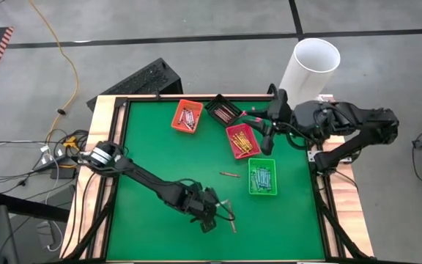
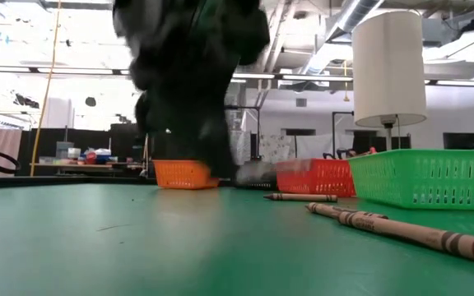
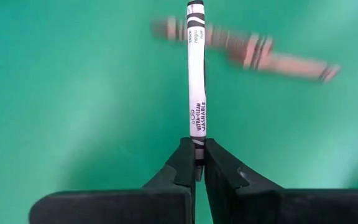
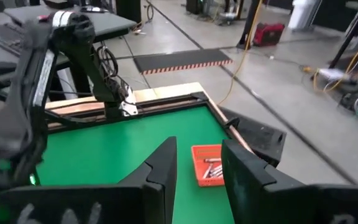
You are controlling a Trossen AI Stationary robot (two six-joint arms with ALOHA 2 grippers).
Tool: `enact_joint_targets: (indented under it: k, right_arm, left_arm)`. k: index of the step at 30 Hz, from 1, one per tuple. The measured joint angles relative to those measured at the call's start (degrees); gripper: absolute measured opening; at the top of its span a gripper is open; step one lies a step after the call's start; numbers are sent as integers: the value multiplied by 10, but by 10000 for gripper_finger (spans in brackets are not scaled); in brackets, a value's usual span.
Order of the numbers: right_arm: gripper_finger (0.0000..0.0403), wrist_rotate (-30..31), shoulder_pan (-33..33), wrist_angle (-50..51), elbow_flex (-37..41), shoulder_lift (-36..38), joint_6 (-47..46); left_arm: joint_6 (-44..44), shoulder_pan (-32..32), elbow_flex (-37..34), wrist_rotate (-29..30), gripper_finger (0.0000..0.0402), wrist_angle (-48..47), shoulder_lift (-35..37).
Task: Sort crayons
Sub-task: Put the black crayon into the orange bin
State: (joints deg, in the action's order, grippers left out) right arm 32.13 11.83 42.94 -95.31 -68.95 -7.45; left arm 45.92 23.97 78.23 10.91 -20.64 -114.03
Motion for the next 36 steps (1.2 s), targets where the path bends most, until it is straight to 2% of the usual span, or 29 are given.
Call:
enact_joint_targets:
  k: [6, 12, 15, 18, 23, 28, 31, 36]
  right_arm:
    - [123, 52, 71, 5, 0, 11, 54]
    - [123, 136, 154, 52, 0, 17, 45]
    - [123, 191, 198, 105, 3, 26, 1]
    - [123, 244, 246, 147, 24, 40, -55]
    - [123, 348, 314, 150, 121, 73, -144]
    - [123, 416, 352, 108, 264, 94, -271]
    - [123, 436, 353, 26, 352, 85, -298]
    - [123, 443, 335, -168, 462, 56, -278]
  left_arm:
    - [-61, 19, -12, 125, 1, -4, 73]
    - [-95, 46, -78, 229, 0, 10, 170]
    - [-103, 59, -138, 259, 0, 58, 227]
    - [-127, 64, -214, 264, 0, 160, 283]
    - [-171, 68, -334, 264, 0, 350, 347]
    - [-221, 68, -402, 255, 0, 497, 358]
    - [-248, 68, -407, 255, 0, 536, 353]
    - [-289, 62, -408, 253, 0, 568, 352]
